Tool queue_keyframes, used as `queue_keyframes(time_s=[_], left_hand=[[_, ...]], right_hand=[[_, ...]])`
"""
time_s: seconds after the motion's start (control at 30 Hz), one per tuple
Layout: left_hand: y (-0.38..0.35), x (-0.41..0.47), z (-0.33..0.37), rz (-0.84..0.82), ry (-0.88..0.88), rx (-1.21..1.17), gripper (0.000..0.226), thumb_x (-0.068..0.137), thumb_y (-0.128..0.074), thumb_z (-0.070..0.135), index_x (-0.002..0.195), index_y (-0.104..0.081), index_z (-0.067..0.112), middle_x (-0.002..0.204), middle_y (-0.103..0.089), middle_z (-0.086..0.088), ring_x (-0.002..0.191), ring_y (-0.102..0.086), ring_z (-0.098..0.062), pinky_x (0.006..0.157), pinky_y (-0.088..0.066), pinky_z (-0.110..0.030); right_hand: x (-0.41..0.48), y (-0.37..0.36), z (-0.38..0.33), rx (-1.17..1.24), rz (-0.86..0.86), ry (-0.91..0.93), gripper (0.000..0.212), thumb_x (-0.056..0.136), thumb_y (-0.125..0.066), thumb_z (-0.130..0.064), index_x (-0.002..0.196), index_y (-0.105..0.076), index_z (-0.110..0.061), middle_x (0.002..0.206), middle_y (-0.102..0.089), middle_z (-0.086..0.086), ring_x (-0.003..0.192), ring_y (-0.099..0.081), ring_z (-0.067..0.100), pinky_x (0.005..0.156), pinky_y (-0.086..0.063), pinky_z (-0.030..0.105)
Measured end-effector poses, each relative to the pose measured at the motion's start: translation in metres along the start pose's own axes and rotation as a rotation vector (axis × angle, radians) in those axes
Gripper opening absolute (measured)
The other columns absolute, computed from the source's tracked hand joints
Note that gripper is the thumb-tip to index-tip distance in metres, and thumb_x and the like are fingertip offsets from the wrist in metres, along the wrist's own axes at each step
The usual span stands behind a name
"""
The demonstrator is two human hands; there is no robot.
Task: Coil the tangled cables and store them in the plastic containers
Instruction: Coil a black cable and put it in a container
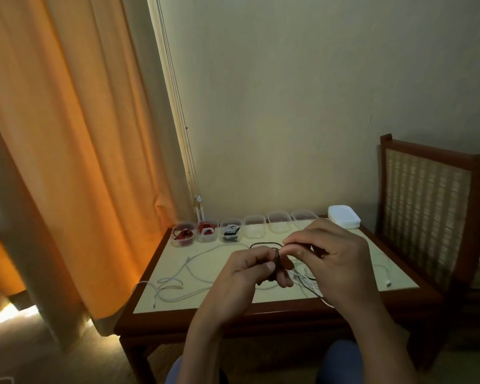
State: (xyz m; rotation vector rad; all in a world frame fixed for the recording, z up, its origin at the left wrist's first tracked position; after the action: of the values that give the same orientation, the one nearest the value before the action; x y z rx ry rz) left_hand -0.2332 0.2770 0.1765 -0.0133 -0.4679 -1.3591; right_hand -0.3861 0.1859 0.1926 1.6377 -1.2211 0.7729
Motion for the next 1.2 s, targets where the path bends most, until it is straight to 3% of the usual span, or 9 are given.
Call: queue_keyframes(time_s=[0.23,0.37,0.47,0.57,0.7,0.77,0.9,1.07,1.2], left_hand=[[0.009,0.004,0.004,-0.006,-0.033,-0.131,0.03,0.086,-0.047,0.01,0.098,-0.069,-0.005,0.076,-0.068,-0.007,0.085,-0.071,-0.022,0.089,-0.052,-0.031],[0.016,0.013,0.008,-0.003,-0.055,-0.152,0.026,0.088,-0.051,0.011,0.097,-0.068,-0.005,0.076,-0.064,-0.018,0.083,-0.072,-0.022,0.082,-0.052,-0.023],[0.022,0.02,0.009,-0.011,-0.07,-0.129,0.02,0.092,-0.055,0.009,0.096,-0.068,-0.005,0.082,-0.065,-0.029,0.081,-0.071,-0.021,0.082,-0.053,-0.025],[0.024,0.027,0.006,-0.025,-0.059,-0.112,0.014,0.096,-0.056,0.003,0.093,-0.069,0.001,0.08,-0.066,-0.023,0.082,-0.072,-0.022,0.083,-0.053,-0.028],[0.028,0.034,0.003,-0.04,-0.047,-0.173,0.015,0.089,-0.056,0.009,0.091,-0.07,0.004,0.08,-0.065,-0.03,0.081,-0.072,-0.025,0.083,-0.054,-0.032],[0.029,0.036,0.003,-0.053,-0.041,-0.261,0.016,0.088,-0.055,0.008,0.089,-0.071,0.005,0.074,-0.062,-0.024,0.081,-0.071,-0.028,0.081,-0.054,-0.033],[0.028,0.038,0.008,-0.099,-0.102,-0.566,0.015,0.089,-0.053,0.003,0.087,-0.068,0.004,0.07,-0.062,-0.013,0.077,-0.069,-0.028,0.084,-0.053,-0.041],[0.021,0.036,0.024,-0.019,-0.258,-0.91,0.017,0.092,-0.056,0.006,0.101,-0.067,-0.001,0.096,-0.073,-0.021,0.111,-0.07,-0.035,0.096,-0.057,-0.039],[0.019,0.036,0.031,0.167,-0.278,-0.747,0.023,0.095,-0.055,0.005,0.114,-0.065,-0.004,0.12,-0.071,-0.025,0.124,-0.065,-0.033,0.109,-0.05,-0.039]], right_hand=[[0.014,-0.011,0.002,0.203,0.013,-0.09,0.007,0.077,-0.081,-0.023,0.084,-0.082,-0.021,0.079,-0.068,-0.006,0.071,-0.063,0.019,0.061,-0.048,0.039],[0.025,-0.017,0.009,0.246,-0.006,-0.112,0.013,0.079,-0.078,-0.03,0.088,-0.082,-0.02,0.079,-0.068,-0.005,0.07,-0.063,0.022,0.063,-0.048,0.043],[0.033,-0.018,0.011,0.249,-0.024,-0.116,0.016,0.077,-0.079,-0.03,0.087,-0.082,-0.017,0.076,-0.068,-0.004,0.068,-0.062,0.02,0.062,-0.048,0.032],[0.039,-0.02,0.017,0.313,-0.052,-0.181,0.015,0.075,-0.082,-0.018,0.087,-0.081,-0.01,0.076,-0.071,-0.003,0.072,-0.066,0.011,0.066,-0.046,0.014],[0.043,-0.027,0.027,0.466,-0.073,-0.32,0.014,0.075,-0.082,-0.007,0.089,-0.079,-0.005,0.078,-0.074,-0.004,0.071,-0.068,0.005,0.067,-0.05,0.014],[0.045,-0.032,0.031,0.512,-0.075,-0.369,0.013,0.077,-0.078,-0.013,0.089,-0.078,-0.008,0.076,-0.074,-0.004,0.063,-0.063,0.006,0.062,-0.05,0.017],[0.039,-0.042,0.033,0.545,-0.045,-0.436,0.014,0.088,-0.069,-0.003,0.092,-0.078,-0.012,0.084,-0.076,0.005,0.066,-0.064,0.026,0.064,-0.053,0.018],[0.012,-0.054,0.023,0.502,-0.107,-0.503,0.013,0.087,-0.066,-0.033,0.084,-0.079,-0.033,0.063,-0.063,0.0,0.057,-0.054,0.01,0.055,-0.042,0.021],[-0.012,-0.05,0.002,0.379,-0.112,-0.457,0.015,0.092,-0.068,-0.022,0.099,-0.078,-0.029,0.094,-0.077,-0.017,0.094,-0.07,0.0,0.079,-0.05,0.012]])
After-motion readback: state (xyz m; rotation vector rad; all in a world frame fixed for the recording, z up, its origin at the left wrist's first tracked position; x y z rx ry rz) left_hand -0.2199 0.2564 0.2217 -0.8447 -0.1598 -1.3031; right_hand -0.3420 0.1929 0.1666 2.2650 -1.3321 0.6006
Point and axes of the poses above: each hand's wrist, its own x-axis towards the middle knuckle, its own y-axis out of the back of the hand, z = x × y, the point moved 1 cm from there along x, towards the middle knuckle
